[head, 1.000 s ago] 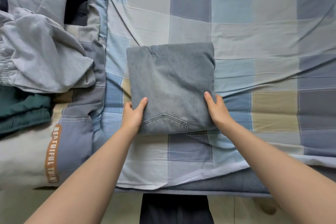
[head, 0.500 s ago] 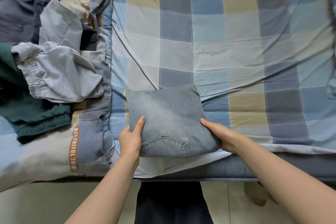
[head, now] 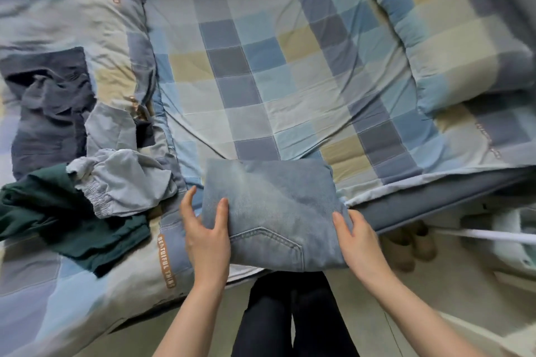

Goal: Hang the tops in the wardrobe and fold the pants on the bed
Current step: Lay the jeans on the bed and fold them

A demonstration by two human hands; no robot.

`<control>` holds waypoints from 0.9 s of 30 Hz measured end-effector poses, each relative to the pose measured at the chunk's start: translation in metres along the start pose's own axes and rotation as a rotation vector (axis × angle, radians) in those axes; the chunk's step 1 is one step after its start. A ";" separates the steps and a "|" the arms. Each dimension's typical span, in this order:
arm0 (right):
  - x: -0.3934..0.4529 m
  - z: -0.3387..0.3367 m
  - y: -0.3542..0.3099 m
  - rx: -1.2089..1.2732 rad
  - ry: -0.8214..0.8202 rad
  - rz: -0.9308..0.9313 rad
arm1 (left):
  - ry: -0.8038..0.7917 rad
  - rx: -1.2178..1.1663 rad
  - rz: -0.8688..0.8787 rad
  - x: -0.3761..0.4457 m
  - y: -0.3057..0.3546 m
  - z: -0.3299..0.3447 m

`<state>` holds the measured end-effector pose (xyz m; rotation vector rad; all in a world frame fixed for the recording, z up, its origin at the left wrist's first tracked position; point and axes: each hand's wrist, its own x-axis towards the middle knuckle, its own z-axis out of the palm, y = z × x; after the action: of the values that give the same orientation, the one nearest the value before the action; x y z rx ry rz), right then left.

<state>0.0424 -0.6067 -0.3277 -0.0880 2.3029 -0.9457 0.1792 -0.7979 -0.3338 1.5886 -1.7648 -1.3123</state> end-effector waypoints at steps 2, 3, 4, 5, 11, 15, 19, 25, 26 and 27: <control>-0.032 -0.011 -0.015 0.059 0.129 -0.043 | -0.074 0.003 0.082 -0.003 0.020 -0.014; -0.048 -0.018 -0.022 0.089 0.193 -0.053 | -0.110 0.001 0.122 -0.006 0.030 -0.019; -0.066 -0.026 -0.026 0.122 0.258 -0.056 | -0.153 0.004 0.156 -0.012 0.045 -0.024; -0.077 -0.030 -0.028 0.132 0.290 -0.063 | -0.174 0.003 0.184 -0.015 0.052 -0.026; -0.152 -0.078 -0.023 0.245 0.510 -0.055 | -0.350 0.050 0.301 -0.063 0.106 -0.022; -0.203 -0.114 -0.005 0.244 0.661 -0.195 | -0.480 0.079 0.377 -0.110 0.125 -0.013; -0.263 -0.138 0.037 0.273 0.858 -0.156 | -0.648 0.089 0.492 -0.172 0.134 -0.001; -0.365 -0.162 0.111 0.315 1.126 -0.001 | -0.895 0.066 0.604 -0.291 0.136 0.014; -0.387 -0.167 0.127 0.317 1.173 0.021 | -0.936 0.060 0.620 -0.318 0.134 0.016; -0.402 -0.171 0.140 0.308 1.202 0.038 | -0.963 0.055 0.635 -0.339 0.131 0.016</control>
<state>0.2859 -0.2832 -0.1115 0.8721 3.0968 -1.5911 0.1834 -0.4910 -0.1391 0.2461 -2.5302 -1.7923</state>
